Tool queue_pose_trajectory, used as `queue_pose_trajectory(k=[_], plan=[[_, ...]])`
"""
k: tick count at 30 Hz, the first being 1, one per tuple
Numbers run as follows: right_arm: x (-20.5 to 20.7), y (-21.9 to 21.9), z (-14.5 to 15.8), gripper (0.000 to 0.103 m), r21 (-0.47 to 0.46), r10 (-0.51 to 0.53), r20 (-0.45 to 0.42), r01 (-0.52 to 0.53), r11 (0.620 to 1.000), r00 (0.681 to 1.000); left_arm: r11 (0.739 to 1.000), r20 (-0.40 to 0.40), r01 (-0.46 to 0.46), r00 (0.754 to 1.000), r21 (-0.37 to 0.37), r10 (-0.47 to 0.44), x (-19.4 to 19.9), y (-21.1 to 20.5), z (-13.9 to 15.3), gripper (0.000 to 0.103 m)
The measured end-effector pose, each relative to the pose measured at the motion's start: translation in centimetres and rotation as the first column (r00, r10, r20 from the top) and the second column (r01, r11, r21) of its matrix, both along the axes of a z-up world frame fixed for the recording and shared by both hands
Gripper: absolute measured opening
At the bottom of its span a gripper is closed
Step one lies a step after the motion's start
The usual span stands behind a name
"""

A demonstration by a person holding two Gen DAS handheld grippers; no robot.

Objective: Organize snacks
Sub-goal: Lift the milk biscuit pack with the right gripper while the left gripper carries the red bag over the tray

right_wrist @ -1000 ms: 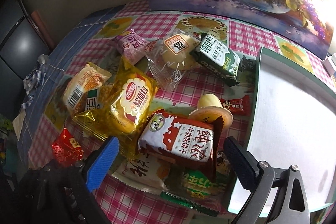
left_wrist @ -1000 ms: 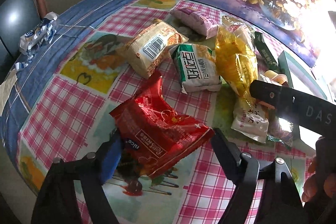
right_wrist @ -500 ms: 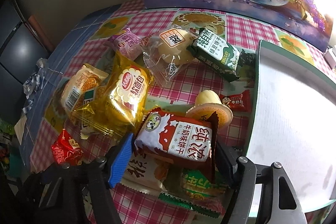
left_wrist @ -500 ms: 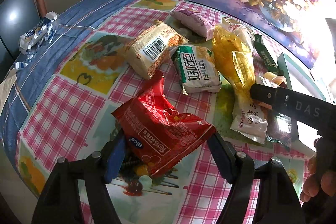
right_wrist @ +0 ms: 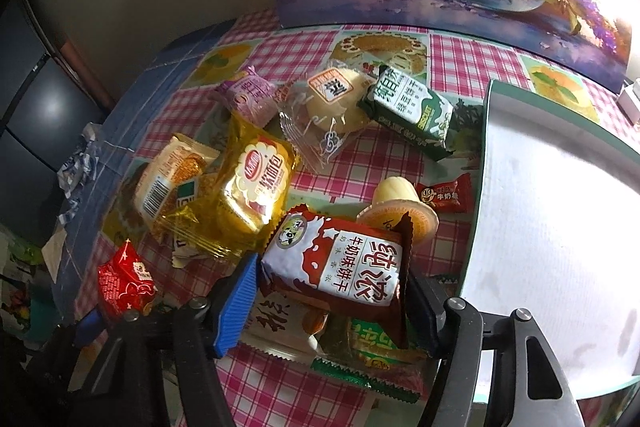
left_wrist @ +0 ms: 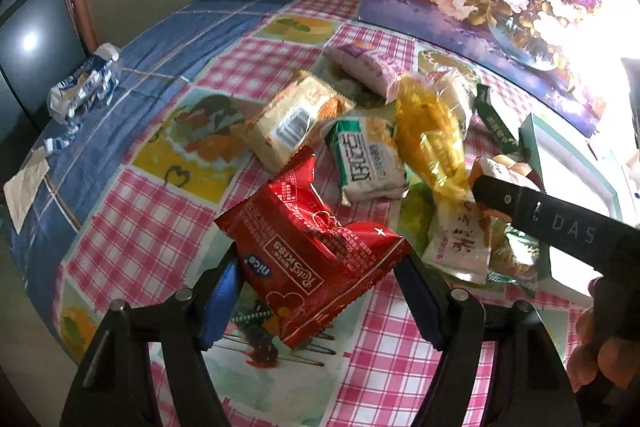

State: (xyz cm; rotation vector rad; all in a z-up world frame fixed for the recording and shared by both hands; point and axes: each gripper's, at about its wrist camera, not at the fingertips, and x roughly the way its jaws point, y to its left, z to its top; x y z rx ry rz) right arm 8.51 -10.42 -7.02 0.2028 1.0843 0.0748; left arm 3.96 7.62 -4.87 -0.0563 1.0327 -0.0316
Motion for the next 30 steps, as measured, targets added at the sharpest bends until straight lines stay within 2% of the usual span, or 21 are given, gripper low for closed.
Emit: queue_pose_trajectory(k=[7,17,23,30], plan=[[-0.7,-1.2,1.7,0.071,0.006,-0.035,0.031,0.035,0.999,0.999,1.0,0.013,0.013,1.0,0.024,-0.014,0.9,-1.9,2.7,0.076],[-1.3,-6.5,4.1,0.071,-0.03,-0.193,0.045,0.195,0.98,0.98,0.994,0.008,0.094,0.995,0.052,-0.095,2.3,-8.0,5.4,0.076],[-2.5,-10.9,4.6,0.071,-0.071,-0.312,0.06,0.316,0.946,0.948,0.985,0.007,0.156,0.988,0.071,-0.157,2.9,-12.2,6.3,0.076],[-3.7,-16.2,4.9,0.071,-0.03,-0.444,0.049,0.446,0.894,0.894,0.97,0.008,0.227,0.973,0.089,-0.229,3.5,-17.4,7.1,0.076]])
